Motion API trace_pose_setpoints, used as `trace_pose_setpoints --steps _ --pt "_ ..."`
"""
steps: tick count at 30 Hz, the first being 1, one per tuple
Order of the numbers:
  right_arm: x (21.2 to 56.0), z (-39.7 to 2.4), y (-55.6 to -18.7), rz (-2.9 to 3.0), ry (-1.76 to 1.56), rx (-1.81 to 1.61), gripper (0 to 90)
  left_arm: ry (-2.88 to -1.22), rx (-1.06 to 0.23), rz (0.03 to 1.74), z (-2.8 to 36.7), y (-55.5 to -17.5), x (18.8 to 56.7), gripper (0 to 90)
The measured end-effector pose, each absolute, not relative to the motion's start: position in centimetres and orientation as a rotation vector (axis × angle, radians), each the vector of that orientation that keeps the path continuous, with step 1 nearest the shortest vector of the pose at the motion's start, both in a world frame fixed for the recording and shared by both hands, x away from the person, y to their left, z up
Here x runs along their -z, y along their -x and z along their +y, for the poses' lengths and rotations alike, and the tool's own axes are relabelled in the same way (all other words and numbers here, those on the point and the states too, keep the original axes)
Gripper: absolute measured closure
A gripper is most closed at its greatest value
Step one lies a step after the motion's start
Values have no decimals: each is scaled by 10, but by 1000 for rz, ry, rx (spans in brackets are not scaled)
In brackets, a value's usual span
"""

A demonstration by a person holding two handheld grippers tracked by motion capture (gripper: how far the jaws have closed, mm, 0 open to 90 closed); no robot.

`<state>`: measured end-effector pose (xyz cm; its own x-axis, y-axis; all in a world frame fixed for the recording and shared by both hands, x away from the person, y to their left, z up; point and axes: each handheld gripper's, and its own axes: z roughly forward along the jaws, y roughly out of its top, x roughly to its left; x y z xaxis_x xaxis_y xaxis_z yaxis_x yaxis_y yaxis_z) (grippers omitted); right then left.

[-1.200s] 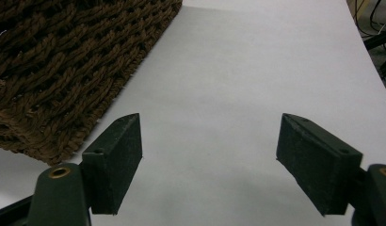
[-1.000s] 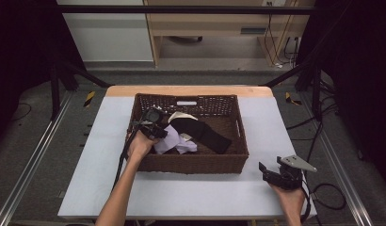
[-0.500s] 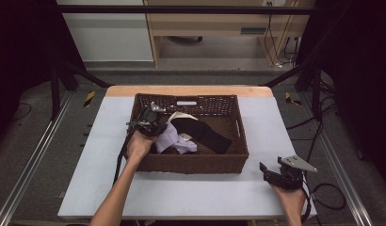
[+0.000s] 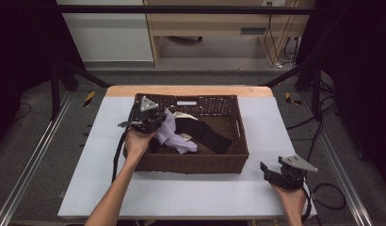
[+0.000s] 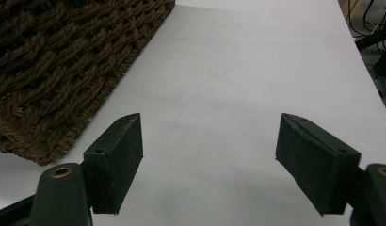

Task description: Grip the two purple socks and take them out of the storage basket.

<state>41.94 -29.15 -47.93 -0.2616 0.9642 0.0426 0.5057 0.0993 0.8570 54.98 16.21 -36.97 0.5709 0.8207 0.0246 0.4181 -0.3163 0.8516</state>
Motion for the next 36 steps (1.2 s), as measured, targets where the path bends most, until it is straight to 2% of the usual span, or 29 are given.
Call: trace_pose_setpoints --steps 18,36 --pt "479 -291 -419 1826 -1425 -1069 238 -1738 -572 908 177 -509 333 855" --pt "479 -291 -418 1821 -1423 -1069 237 -1668 -589 754 184 -455 300 854"
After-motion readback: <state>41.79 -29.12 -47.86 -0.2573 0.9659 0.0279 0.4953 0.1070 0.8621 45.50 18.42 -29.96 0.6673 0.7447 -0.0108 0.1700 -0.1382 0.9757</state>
